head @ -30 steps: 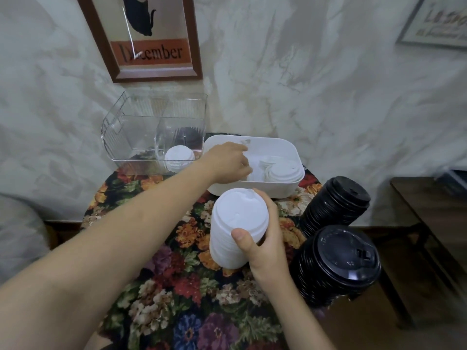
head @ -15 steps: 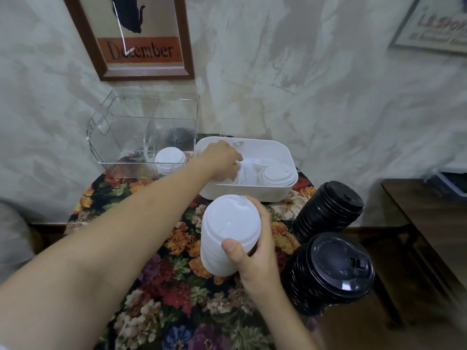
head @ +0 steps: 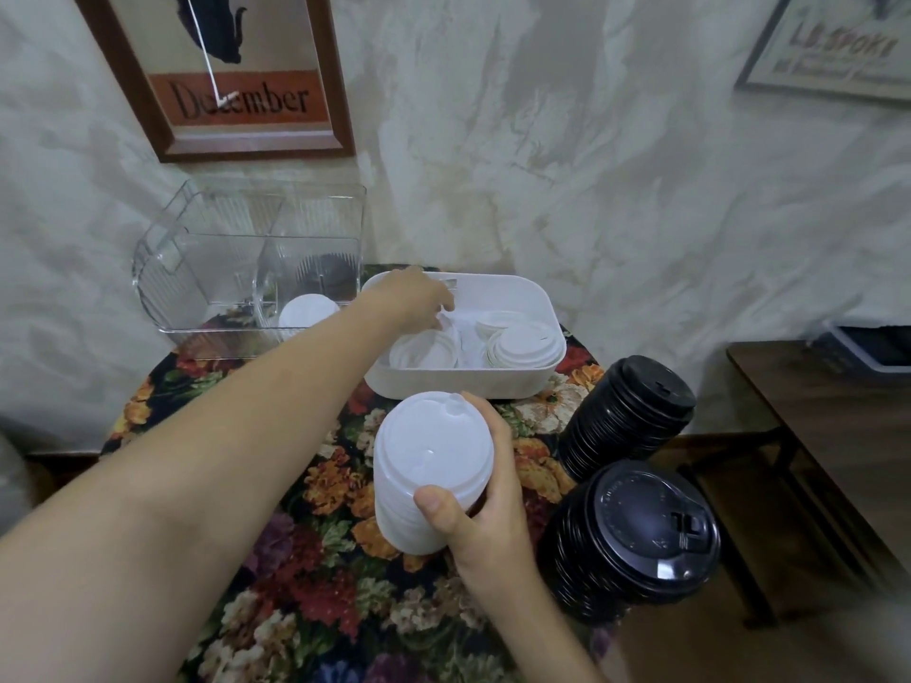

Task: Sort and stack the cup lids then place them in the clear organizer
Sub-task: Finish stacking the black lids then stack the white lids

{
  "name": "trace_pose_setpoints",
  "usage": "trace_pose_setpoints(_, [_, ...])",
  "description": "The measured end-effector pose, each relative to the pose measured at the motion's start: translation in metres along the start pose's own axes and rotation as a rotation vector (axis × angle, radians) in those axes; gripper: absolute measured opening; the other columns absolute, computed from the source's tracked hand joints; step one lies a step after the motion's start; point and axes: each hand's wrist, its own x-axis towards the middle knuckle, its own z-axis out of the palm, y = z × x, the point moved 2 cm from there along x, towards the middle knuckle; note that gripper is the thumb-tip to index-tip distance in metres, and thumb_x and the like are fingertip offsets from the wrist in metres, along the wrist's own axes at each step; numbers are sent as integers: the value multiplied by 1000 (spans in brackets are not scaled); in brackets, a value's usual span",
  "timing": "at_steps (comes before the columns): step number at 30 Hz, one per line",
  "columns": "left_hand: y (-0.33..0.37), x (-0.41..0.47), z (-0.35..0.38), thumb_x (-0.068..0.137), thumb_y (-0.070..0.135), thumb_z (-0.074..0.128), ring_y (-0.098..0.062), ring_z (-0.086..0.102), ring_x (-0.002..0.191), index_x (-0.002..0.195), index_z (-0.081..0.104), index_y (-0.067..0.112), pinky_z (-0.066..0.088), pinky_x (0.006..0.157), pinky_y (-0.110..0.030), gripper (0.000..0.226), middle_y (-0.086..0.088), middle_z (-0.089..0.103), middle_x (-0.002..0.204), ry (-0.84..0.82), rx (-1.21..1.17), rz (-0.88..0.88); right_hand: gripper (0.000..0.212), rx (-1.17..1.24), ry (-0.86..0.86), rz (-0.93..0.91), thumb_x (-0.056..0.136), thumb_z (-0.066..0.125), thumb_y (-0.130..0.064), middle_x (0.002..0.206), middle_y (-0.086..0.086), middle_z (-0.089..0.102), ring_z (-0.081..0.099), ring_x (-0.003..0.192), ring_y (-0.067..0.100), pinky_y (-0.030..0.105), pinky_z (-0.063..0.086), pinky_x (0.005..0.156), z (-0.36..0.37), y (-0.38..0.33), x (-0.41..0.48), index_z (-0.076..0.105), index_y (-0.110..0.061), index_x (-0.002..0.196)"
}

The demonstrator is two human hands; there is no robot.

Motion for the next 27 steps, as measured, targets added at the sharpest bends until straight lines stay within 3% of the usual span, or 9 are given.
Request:
trace_pose_setpoints(4, [0,1,-2,102,27,63,-27,55,125,132,69,19,46,107,-43,32,-1,67,136,-1,12,20,94,7,0,1,68,81,-74,134,-17,60,60,126,11,21,52,95,0,-1,0,44,-34,145])
trace_pose_setpoints(8, [-1,-1,0,103,31,62,-27,51,125,131,69,32,43,103,-40,29,-3,63,137,-2,7,21,93,6,5,-13,69,81,-74,134,-16,60,60,126,12,22,51,96,1,-1,-1,45,-36,145])
trace_pose_setpoints(11, [-2,1,0,103,32,60,-28,54,125,138,62,39,44,101,-39,36,-4,60,140,-45,3,-2,86,0,0,-20,68,81,-75,133,-18,60,60,125,11,22,52,96,1,-2,-1,47,-44,141])
trace_pose_setpoints(16, [-1,6,-4,101,29,63,-22,62,120,140,62,34,50,99,-34,39,5,68,135,-89,31,8,89,-21,1,-14,68,80,-76,135,-17,59,58,129,15,25,51,98,0,0,0,46,-43,143])
trace_pose_setpoints(22, [-7,7,1,101,38,61,-29,59,118,138,64,37,50,104,-47,38,-2,61,138,-80,50,-8,91,-16,6,-16,69,80,-76,136,-15,59,58,128,14,23,51,97,-1,3,0,45,-38,145])
trace_pose_setpoints(27, [-8,6,-1,102,39,59,-25,55,114,123,67,42,50,101,-46,23,1,61,133,-96,46,12,89,-4,-5,-3,69,81,-74,134,-18,60,60,126,11,22,51,96,0,0,0,46,-40,143])
